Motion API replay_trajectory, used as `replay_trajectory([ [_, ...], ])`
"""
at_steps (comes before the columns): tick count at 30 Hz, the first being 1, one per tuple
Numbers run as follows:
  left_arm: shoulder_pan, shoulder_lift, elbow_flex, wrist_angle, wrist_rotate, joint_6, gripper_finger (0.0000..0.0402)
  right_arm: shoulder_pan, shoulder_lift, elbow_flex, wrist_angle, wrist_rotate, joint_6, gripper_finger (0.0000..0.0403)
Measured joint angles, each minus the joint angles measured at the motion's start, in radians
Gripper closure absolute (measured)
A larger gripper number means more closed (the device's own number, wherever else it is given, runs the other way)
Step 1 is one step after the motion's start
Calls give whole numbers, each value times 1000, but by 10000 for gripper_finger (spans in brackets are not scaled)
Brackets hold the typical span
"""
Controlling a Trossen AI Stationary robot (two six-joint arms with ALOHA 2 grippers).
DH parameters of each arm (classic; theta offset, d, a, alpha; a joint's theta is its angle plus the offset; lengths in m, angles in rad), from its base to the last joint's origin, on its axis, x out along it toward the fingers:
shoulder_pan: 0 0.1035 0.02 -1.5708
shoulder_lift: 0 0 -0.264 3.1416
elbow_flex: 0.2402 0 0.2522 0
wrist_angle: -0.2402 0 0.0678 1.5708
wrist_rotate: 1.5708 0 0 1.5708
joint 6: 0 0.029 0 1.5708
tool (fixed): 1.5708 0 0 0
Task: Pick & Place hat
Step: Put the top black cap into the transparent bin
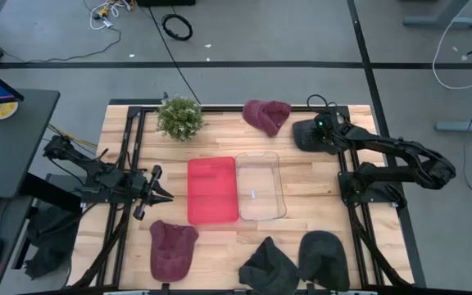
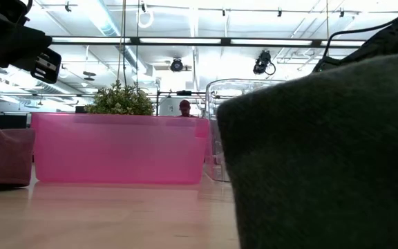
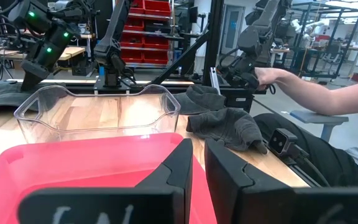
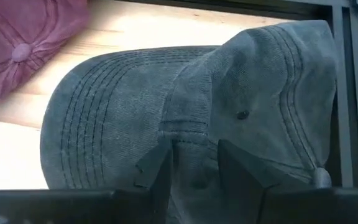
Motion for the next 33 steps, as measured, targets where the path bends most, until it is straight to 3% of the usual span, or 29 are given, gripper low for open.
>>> replay_trajectory([
  [5,0,0,0,0,0,0,358,0,1,0,11,-25,-34,293],
  [9,0,0,0,0,0,0,358,0,1,0,-8,-51,-98,373],
  [11,0,0,0,0,0,0,358,0,1,0,-12,-74,-136,391],
  [17,0,0,0,0,0,0,358,1,-46,0,-21,-140,-159,398],
  [23,0,0,0,0,0,0,358,46,-180,0,-41,-179,-252,400],
  [33,0,0,0,0,0,0,358,270,-390,92,-105,-184,-334,402],
])
